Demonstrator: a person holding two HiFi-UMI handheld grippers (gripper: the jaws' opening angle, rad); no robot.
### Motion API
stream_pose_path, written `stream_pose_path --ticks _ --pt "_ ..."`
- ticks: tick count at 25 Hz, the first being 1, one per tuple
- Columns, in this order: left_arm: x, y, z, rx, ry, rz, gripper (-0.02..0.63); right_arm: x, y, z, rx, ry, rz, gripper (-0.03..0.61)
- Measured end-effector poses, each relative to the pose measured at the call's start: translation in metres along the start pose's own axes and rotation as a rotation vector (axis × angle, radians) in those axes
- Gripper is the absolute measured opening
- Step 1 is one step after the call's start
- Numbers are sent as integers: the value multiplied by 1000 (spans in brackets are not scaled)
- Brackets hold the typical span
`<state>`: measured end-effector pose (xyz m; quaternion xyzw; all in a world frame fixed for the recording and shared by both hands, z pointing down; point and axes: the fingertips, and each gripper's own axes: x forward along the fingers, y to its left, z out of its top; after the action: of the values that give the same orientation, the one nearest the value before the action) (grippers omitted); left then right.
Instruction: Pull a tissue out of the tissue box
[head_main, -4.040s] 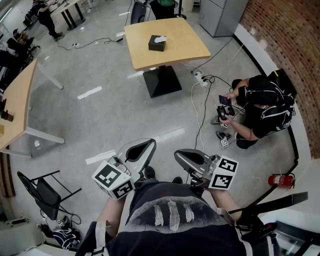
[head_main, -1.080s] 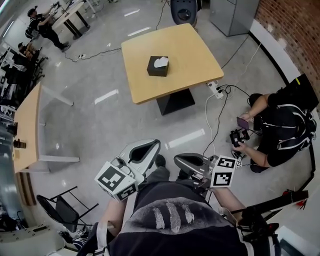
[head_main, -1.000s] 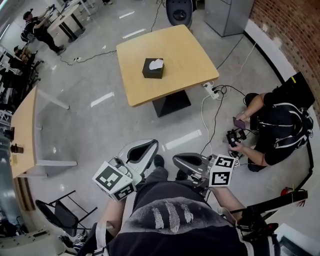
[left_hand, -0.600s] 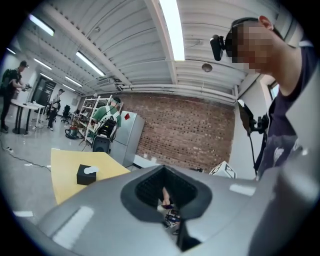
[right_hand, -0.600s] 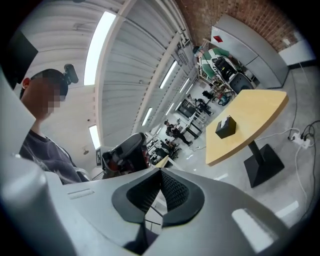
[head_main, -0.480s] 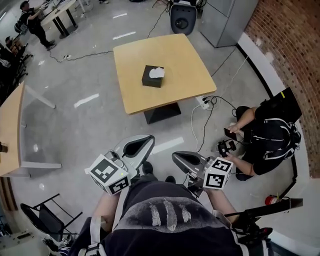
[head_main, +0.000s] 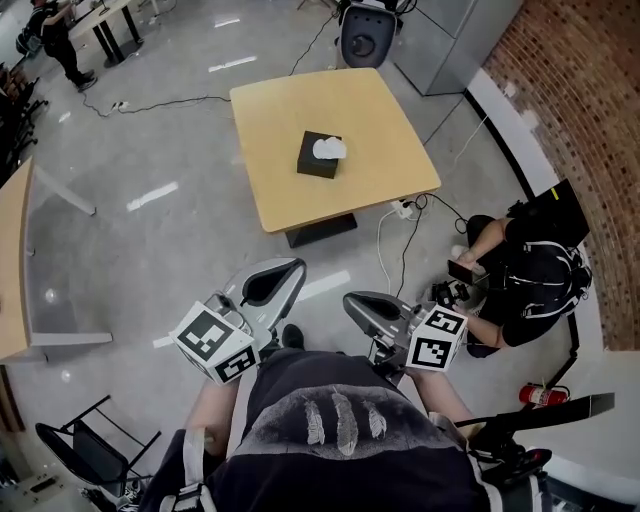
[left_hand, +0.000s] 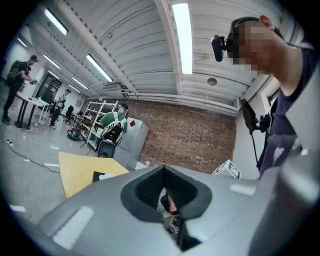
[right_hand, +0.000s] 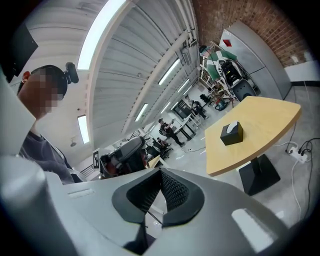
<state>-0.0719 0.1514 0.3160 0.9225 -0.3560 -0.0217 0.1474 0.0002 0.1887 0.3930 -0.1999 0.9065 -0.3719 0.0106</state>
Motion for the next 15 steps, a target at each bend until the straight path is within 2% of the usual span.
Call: stream_pose_path --ticks 4,10,15 --pt "-16 23 2 -16 -27 4 3 29 0 0 15 29 -10 -8" --pt "-33 59 1 -50 -39 20 3 65 1 3 -15 83 -35 -8" --pt "-33 74 0 -75 -35 9 3 73 -10 6 35 72 -76 -8"
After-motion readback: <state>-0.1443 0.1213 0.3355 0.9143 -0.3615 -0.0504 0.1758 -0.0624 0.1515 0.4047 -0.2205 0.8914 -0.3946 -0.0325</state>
